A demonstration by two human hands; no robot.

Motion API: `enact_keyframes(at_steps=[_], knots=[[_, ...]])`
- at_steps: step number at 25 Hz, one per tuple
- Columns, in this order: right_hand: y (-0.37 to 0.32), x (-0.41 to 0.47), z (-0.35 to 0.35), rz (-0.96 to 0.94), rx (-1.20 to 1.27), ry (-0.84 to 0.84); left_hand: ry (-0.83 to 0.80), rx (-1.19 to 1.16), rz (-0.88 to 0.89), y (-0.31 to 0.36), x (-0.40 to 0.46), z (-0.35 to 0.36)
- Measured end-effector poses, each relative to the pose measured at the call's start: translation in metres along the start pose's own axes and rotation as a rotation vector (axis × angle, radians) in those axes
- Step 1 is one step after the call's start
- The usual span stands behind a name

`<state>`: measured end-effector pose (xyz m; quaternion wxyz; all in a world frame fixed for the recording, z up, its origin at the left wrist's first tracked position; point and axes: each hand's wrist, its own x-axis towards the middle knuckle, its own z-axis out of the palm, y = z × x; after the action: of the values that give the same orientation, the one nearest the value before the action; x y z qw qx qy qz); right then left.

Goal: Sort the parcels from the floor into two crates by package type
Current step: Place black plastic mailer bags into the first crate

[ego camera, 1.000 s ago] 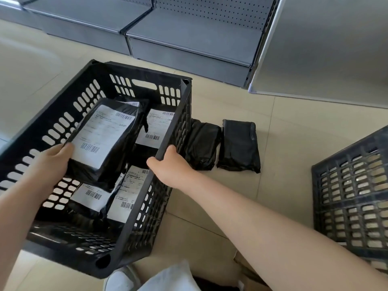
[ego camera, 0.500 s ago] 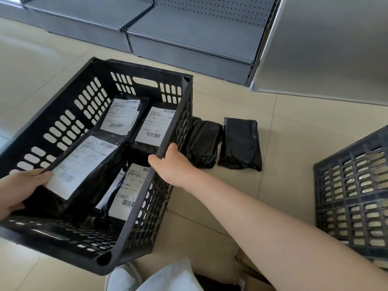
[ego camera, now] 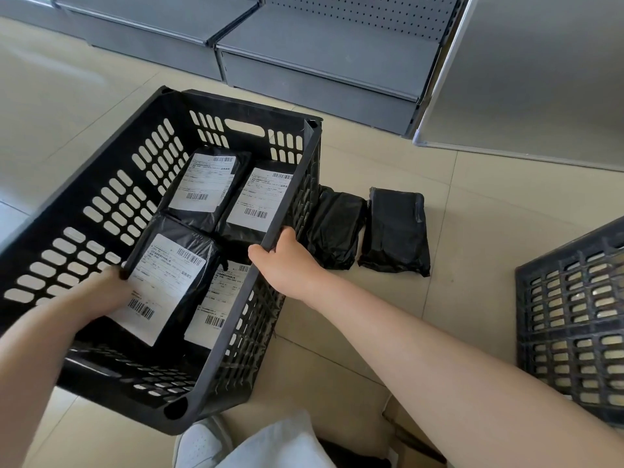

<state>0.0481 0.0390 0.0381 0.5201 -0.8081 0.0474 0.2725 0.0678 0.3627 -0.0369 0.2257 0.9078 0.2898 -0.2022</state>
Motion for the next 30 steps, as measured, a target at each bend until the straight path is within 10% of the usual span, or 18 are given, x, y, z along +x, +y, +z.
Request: enact_keyframes(at_steps=[5,30], knots=[[0.000,0.000,0.000,-0.007,0.013,0.005,0.006,0.063,0.268,0.063,-0.067,0.016],[0.004,-0.001,0.002,-0.028,0.006,0.024,0.188,0.223,0.117,0.067,-0.023,0.060]])
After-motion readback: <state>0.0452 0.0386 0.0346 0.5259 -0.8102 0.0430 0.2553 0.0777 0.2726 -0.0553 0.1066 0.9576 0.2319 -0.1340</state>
